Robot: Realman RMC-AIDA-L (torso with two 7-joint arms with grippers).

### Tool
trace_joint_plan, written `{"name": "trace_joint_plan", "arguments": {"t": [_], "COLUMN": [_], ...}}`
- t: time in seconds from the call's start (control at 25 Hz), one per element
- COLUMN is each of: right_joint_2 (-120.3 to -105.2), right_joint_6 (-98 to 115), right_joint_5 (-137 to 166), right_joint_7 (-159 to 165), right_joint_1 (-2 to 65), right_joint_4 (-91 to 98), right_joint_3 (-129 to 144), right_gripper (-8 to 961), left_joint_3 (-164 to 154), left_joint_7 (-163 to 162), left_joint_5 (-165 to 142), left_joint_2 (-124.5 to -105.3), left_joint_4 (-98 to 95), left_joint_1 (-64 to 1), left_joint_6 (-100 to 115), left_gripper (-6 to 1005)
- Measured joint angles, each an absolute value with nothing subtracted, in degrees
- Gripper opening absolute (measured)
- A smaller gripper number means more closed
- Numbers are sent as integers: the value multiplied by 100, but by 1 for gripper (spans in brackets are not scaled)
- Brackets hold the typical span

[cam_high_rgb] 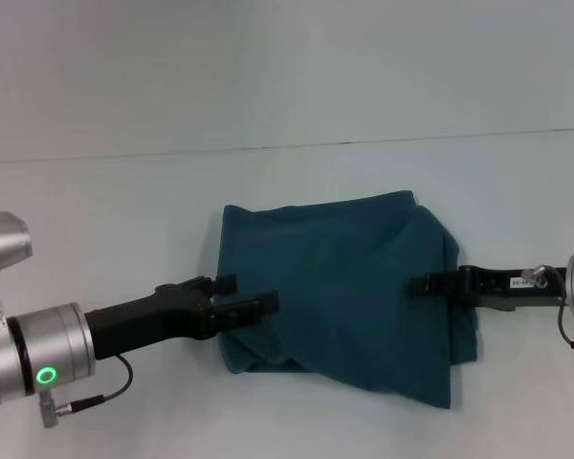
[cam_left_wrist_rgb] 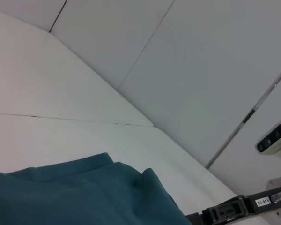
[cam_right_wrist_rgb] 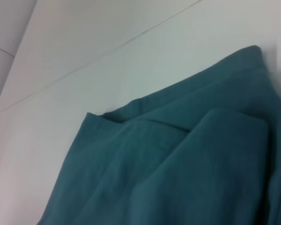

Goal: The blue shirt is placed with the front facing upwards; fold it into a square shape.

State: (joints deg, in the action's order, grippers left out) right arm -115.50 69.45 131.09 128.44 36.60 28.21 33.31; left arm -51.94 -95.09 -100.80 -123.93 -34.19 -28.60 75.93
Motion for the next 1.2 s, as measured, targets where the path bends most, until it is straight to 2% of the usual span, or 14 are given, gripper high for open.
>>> {"name": "trace_joint_plan", "arguments": {"t": [0.48, 1.2], "right_joint_2": [-11582, -11520], "right_joint_6": [7144, 6990], "right_joint_5": [12755, 12904], "right_joint_7": [12708, 12742], "right_joint_1": [3712, 3509], "right_joint_4": [2857, 2812], "right_joint_3": [3340, 3349], "right_gripper": [579, 578], "left_joint_3": [-5185, -5186], "left_joint_7": [-9509, -9509], "left_joint_5": [-10080, -10080], "left_joint_2": [-12384, -12383], "left_joint_4": [-3402, -3402], "left_joint_1": [-2883, -2903], "left_joint_6": [7515, 7505], "left_gripper": [951, 950]}}
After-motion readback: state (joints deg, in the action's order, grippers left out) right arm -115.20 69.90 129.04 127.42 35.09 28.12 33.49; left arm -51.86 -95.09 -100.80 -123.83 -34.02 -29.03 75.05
